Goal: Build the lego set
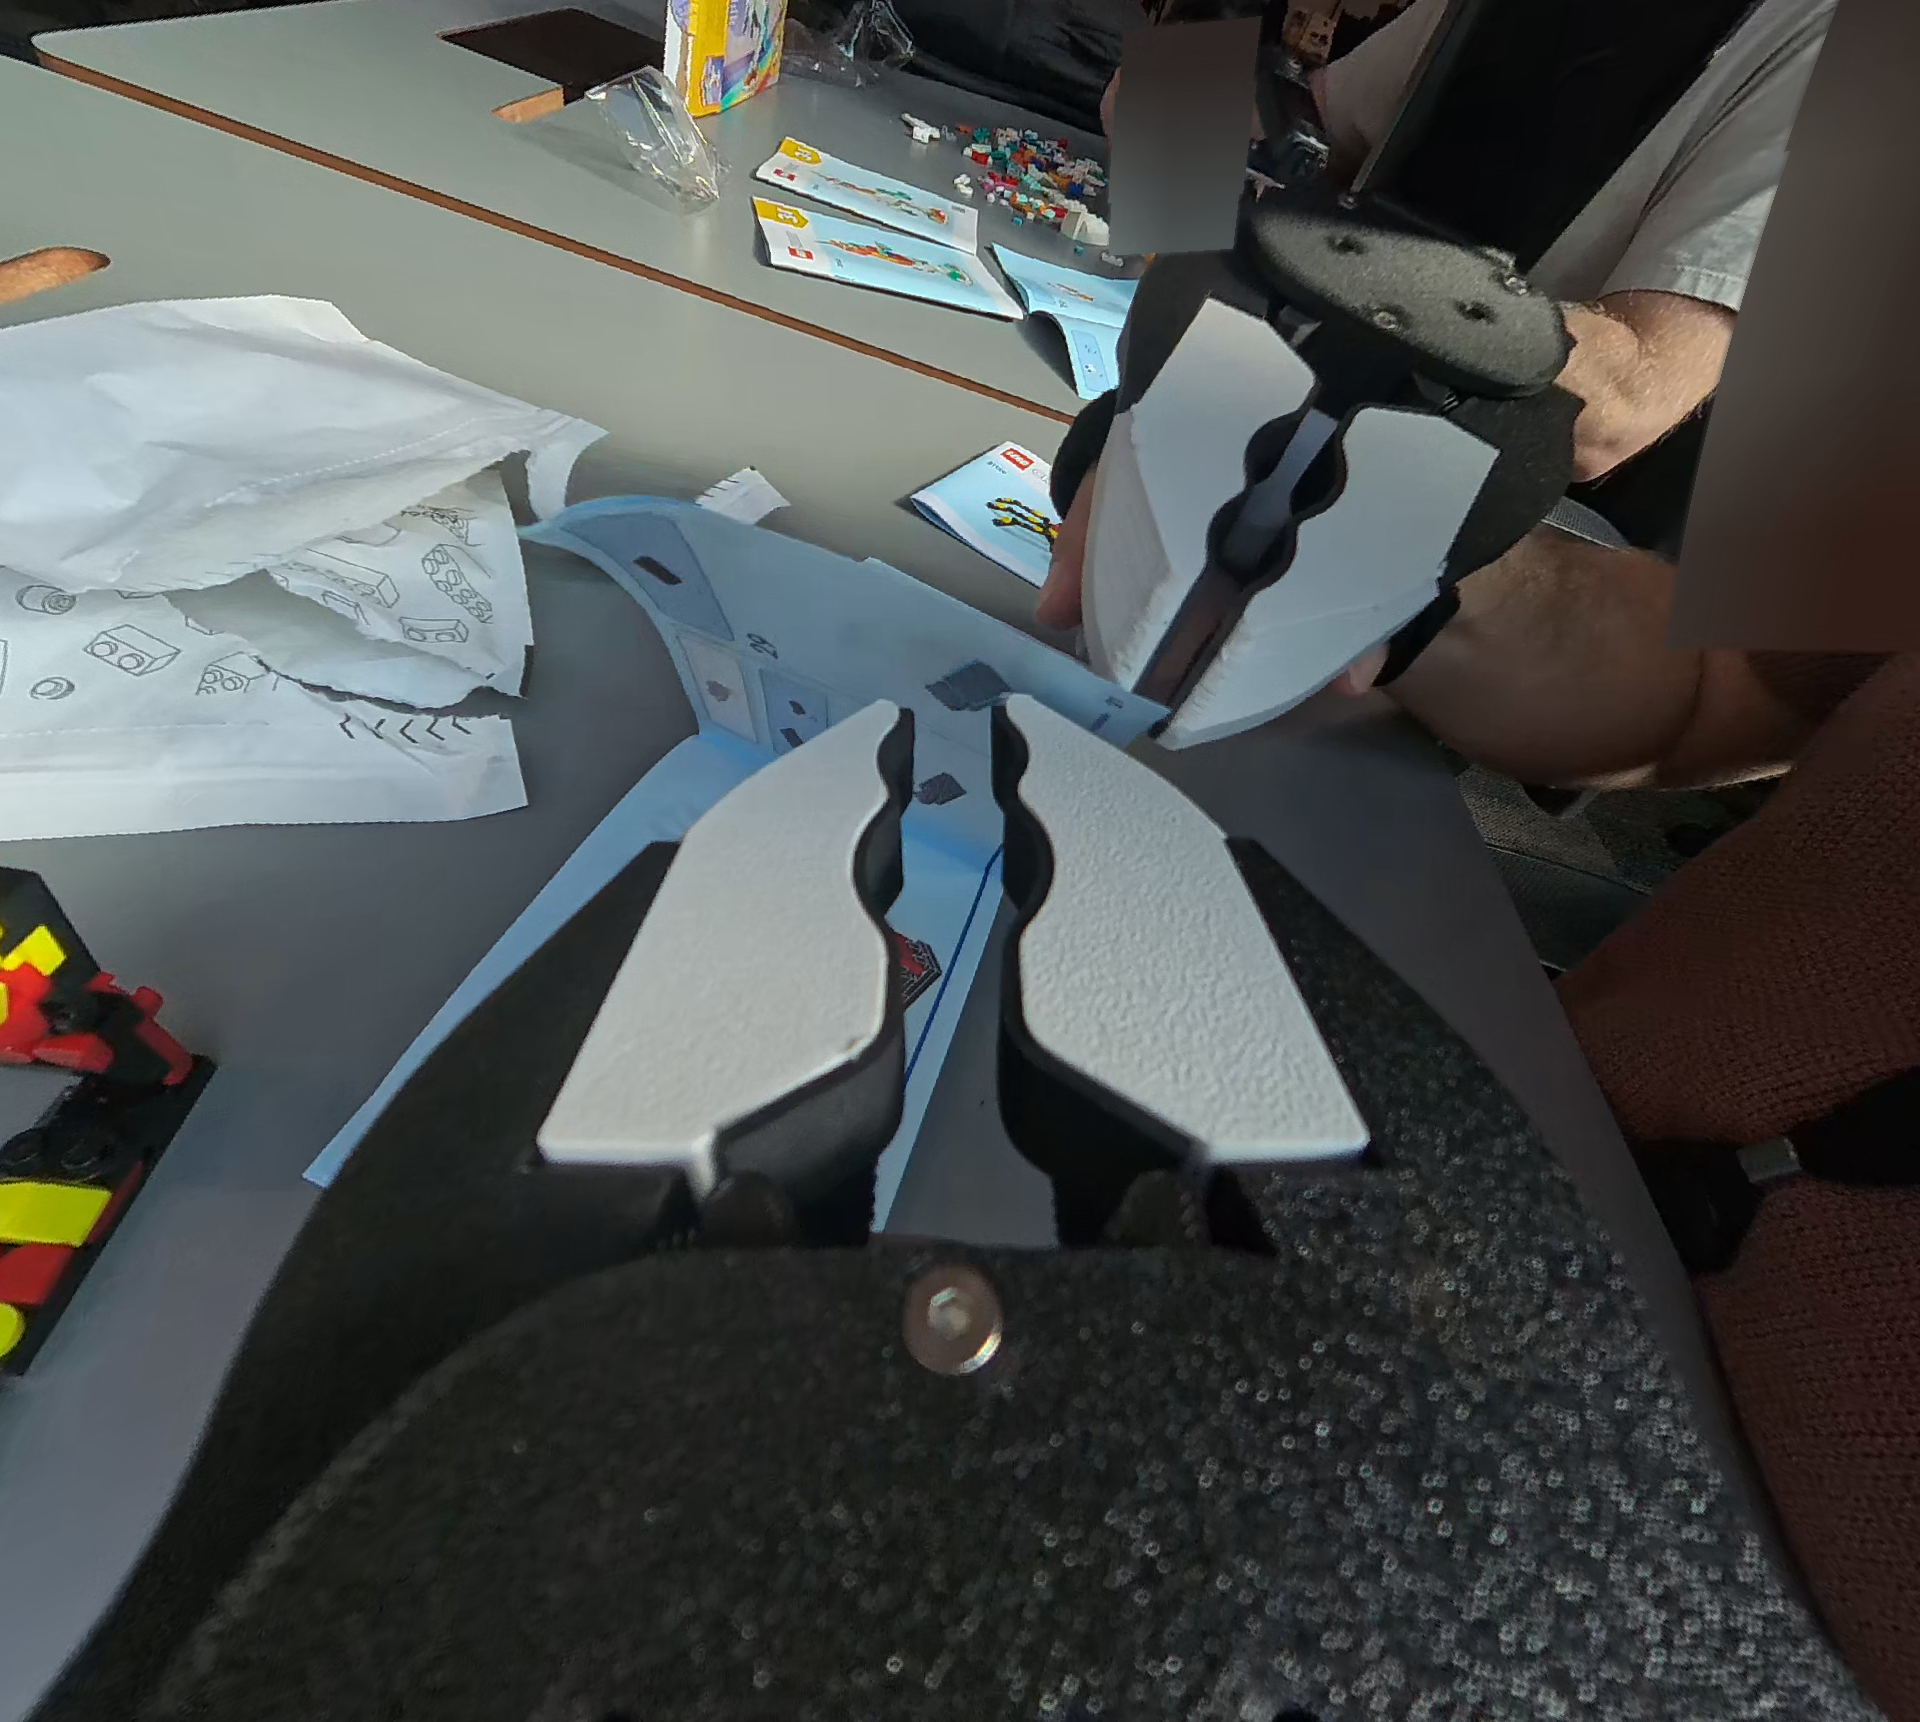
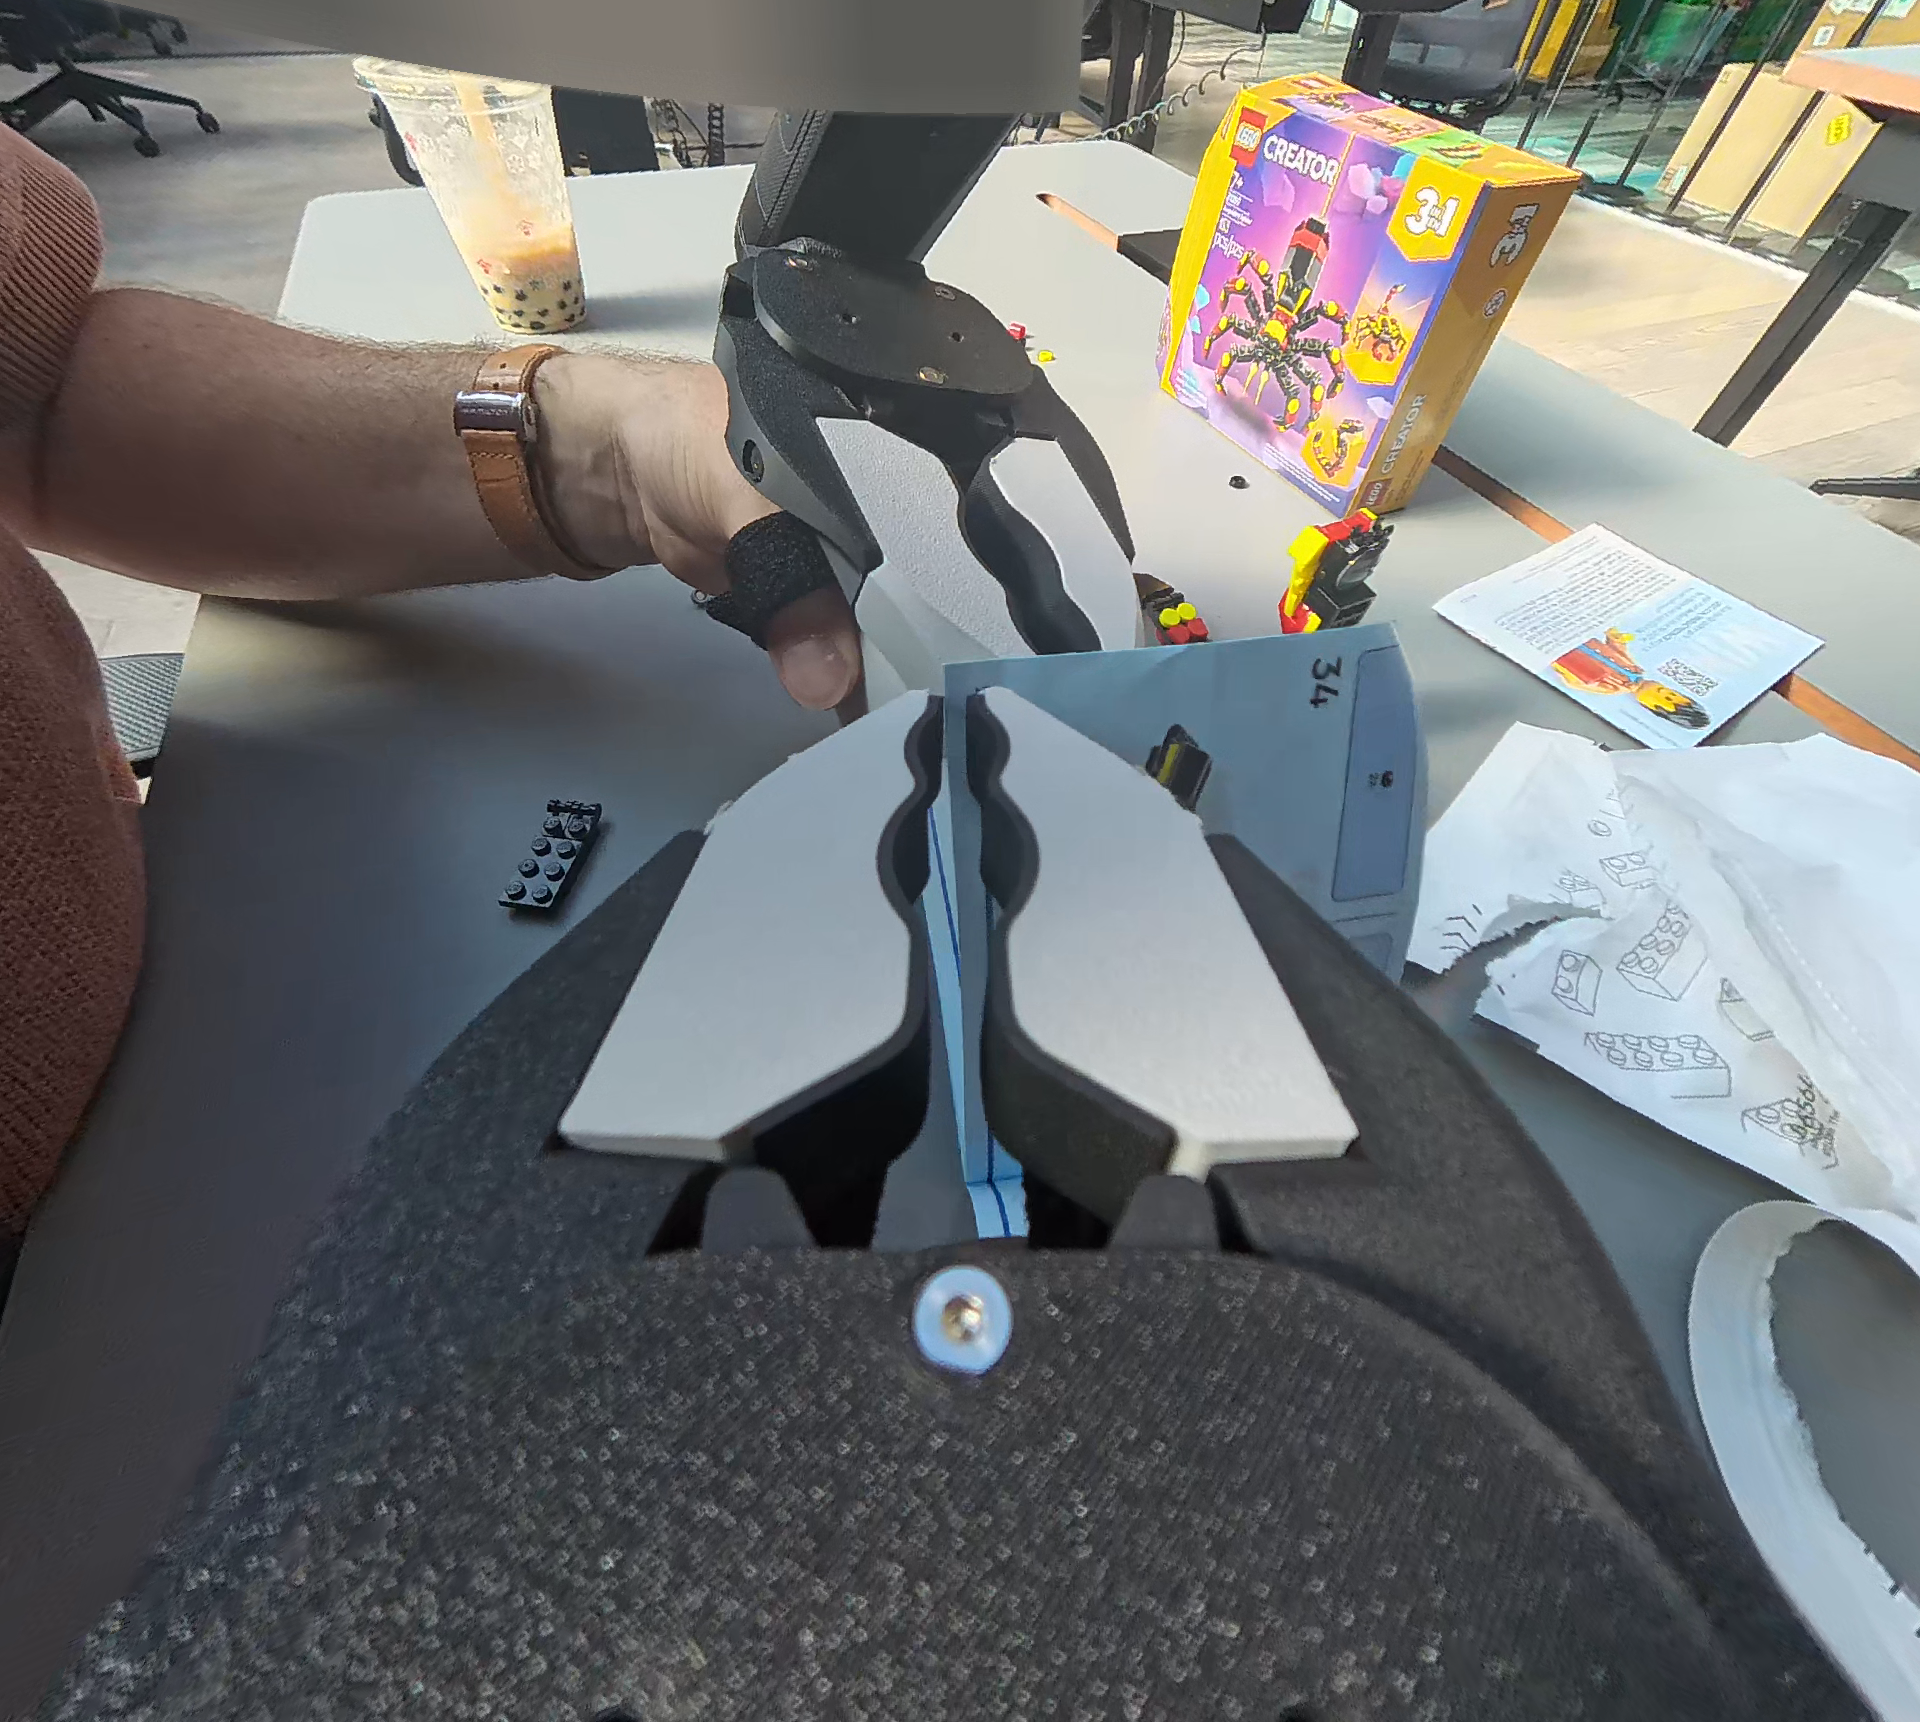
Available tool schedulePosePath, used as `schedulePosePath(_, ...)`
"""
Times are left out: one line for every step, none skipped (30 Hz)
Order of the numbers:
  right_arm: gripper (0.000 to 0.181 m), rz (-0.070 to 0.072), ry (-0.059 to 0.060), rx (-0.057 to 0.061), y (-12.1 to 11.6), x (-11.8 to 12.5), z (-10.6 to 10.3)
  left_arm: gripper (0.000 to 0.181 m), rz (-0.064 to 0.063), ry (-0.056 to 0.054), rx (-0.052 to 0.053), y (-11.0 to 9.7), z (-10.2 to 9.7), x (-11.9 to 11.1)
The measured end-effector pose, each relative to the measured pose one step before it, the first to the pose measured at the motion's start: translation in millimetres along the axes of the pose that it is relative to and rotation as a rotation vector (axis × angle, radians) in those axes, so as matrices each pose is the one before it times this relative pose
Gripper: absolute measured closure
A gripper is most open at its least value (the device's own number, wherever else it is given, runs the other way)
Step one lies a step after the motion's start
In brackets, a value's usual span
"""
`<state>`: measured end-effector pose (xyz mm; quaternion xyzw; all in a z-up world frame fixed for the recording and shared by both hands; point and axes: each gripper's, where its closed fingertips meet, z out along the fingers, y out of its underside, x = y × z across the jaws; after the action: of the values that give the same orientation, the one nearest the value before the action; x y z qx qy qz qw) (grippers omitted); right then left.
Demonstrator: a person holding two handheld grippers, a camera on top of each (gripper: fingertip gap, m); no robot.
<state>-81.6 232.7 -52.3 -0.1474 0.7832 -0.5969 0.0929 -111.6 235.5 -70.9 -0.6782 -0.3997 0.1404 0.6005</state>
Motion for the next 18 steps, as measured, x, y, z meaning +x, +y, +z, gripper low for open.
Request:
schedulePosePath(0.177,-0.002,0.0035,0.002,-0.3,0.4,-0.12,0.167,-0.0005,0.0006,0.0004,-0.1,0.03,-0.02)
schedulePosePath(0.178,-0.0023,0.002,0.0021,-0.29,0.33,-0.15,0.167,-0.0006,0.0009,0.0009,-0.16,0.06,0.02)
schedulePosePath(0.177,0.0016,-0.0058,-0.001,0.23,-0.64,-0.02,0.167,-0.0013,0.0025,0.0008,-0.05,0.0,0.18)
schedulePosePath(0.176,0.0019,0.0009,-0.0011,0.38,0.26,0.21,0.167,-0.0016,0.0021,0.0002,-0.07,0.01,0.25)
schedulePosePath(0.176,-0.0001,-0.0016,-0.0001,0.28,-0.18,0.16,0.168,0.0001,0.0008,-0.0008,0.16,0.18,0.15)
schedulePosePath(0.176,0.0007,-0.0104,-0.0002,0.27,-1.35,0.24,0.168,0.0012,0.0011,-0.0014,0.15,0.11,0.13)
schedulePosePath(0.175,-0.0002,-0.0034,-0.0014,0.06,-0.69,0.3,0.168,0.0,0.0008,-0.0011,0.16,0.15,0.02)
schedulePosePath(0.175,-0.0044,0.006,-0.0016,0.19,0.48,0.23,0.168,-0.0004,0.0009,0.0001,0.04,0.1,0.06)
schedulePosePath(0.175,-0.0025,-0.0037,-0.0013,0.21,-0.55,0.12,0.168,-0.0002,0.0017,0.0007,-0.04,0.14,0.14)
schedulePosePath(0.173,0.004,-0.0039,0.0013,-0.2,-0.41,0.26,0.168,-0.0005,0.001,0.0002,-0.1,0.14,0.04)
schedulePosePath(0.173,0.0032,0.0036,0.0006,0.2,0.81,0.23,0.168,-0.0006,0.0005,0.0002,-0.05,0.15,0.11)
schedulePosePath(0.174,-0.0008,0.0015,-0.0012,0.48,0.44,0.26,0.169,0.0001,0.0018,0.0006,-0.08,0.12,0.31)
schedulePosePath(0.175,0.001,0.0013,0.0013,-0.03,0.38,0.02,0.169,0.0011,0.002,-0.0001,-0.07,0.11,0.35)
schedulePosePath(0.178,0.0038,0.0027,0.0032,-0.24,0.74,0.02,0.169,0.0011,0.0002,-0.001,0.13,0.07,0.08)
schedulePosePath(0.181,0.0052,0.0007,0.006,-0.82,0.51,-0.11,0.169,0.0001,-0.0002,-0.0001,-0.11,0.11,0.01)
schedulePosePath(0.181,0.004,0.002,0.0012,-0.2,0.89,-0.06,0.169,-0.0014,0.002,0.0018,-0.33,0.03,0.32)
schedulePosePath(0.181,0.0005,0.0028,0.0005,0.05,0.73,0.02,0.169,-0.0024,0.0036,0.0032,-0.61,-0.04,0.49)
schedulePosePath(0.181,-0.0023,-0.0019,-0.002,0.33,-0.04,-0.03,0.169,-0.0021,0.0022,0.0027,-0.6,-0.09,0.46)
